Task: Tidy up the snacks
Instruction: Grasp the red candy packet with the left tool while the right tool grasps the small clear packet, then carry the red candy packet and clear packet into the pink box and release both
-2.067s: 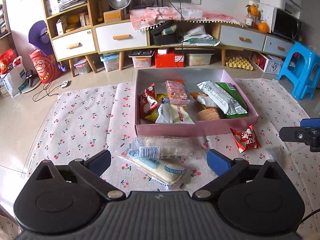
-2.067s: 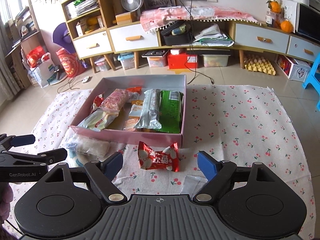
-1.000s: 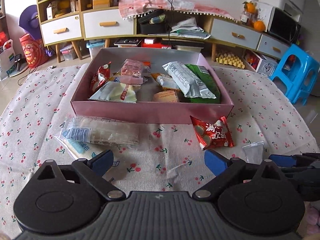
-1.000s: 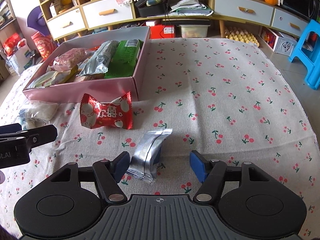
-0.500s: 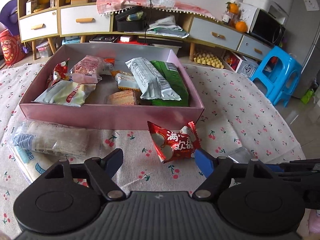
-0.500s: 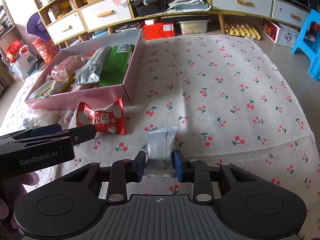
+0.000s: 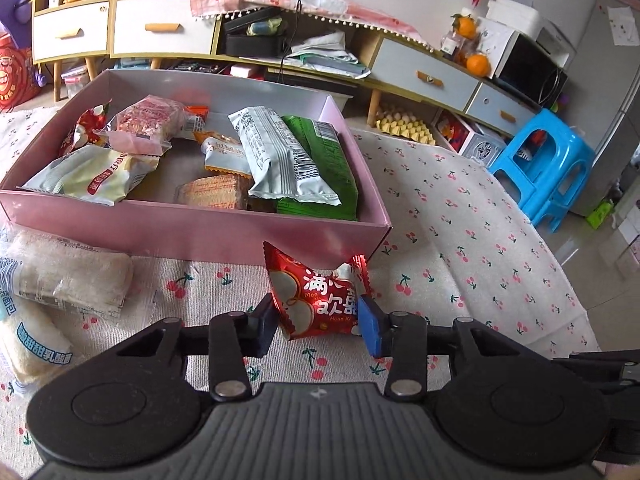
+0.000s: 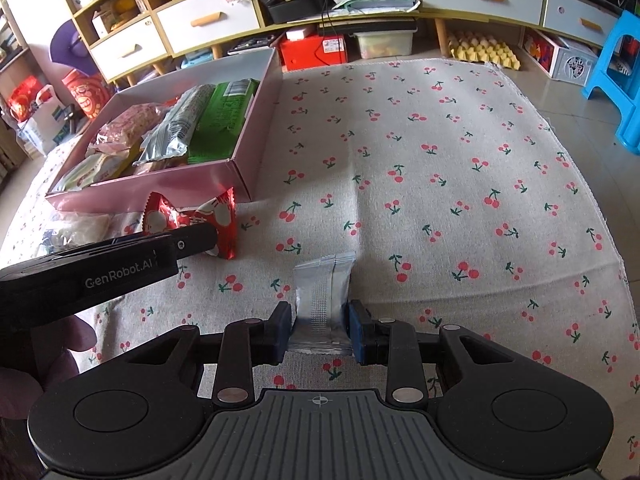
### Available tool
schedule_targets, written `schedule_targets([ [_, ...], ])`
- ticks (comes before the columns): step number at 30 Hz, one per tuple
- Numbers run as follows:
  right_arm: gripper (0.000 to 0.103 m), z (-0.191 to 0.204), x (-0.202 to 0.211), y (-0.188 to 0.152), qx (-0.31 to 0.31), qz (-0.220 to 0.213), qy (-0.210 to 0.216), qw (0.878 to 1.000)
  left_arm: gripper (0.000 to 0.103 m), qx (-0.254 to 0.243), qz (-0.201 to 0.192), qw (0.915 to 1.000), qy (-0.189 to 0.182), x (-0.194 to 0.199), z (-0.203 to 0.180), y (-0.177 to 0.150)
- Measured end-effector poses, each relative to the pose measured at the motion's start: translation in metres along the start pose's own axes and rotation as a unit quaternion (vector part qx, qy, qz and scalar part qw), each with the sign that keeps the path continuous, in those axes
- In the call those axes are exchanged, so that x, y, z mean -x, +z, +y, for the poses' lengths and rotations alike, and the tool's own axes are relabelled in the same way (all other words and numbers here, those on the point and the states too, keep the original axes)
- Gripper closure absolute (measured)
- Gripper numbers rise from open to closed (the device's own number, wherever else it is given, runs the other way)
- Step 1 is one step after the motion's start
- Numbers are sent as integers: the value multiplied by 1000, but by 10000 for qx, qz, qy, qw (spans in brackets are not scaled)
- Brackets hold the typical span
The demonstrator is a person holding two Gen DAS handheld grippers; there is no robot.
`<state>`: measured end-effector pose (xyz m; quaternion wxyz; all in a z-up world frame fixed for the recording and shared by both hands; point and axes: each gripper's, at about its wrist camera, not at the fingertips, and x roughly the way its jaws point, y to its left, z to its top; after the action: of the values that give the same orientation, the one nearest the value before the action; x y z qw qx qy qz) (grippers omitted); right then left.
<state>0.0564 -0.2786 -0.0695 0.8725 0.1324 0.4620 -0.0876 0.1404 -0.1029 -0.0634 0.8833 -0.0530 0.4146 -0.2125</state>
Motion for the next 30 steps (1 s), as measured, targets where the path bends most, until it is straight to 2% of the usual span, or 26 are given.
schedule_targets([
  [6, 74, -1, 2, 2, -68, -27, -24, 10000, 72, 210, 125, 9997, 52, 4, 4, 2],
  [19, 74, 8, 9, 4, -136, -17, 2, 9999, 75, 289, 395, 9987, 106, 22, 18, 2],
  [30, 74, 32, 9, 9, -122, 26, 135, 9998, 75, 363, 322, 9986, 198, 45, 43, 2],
])
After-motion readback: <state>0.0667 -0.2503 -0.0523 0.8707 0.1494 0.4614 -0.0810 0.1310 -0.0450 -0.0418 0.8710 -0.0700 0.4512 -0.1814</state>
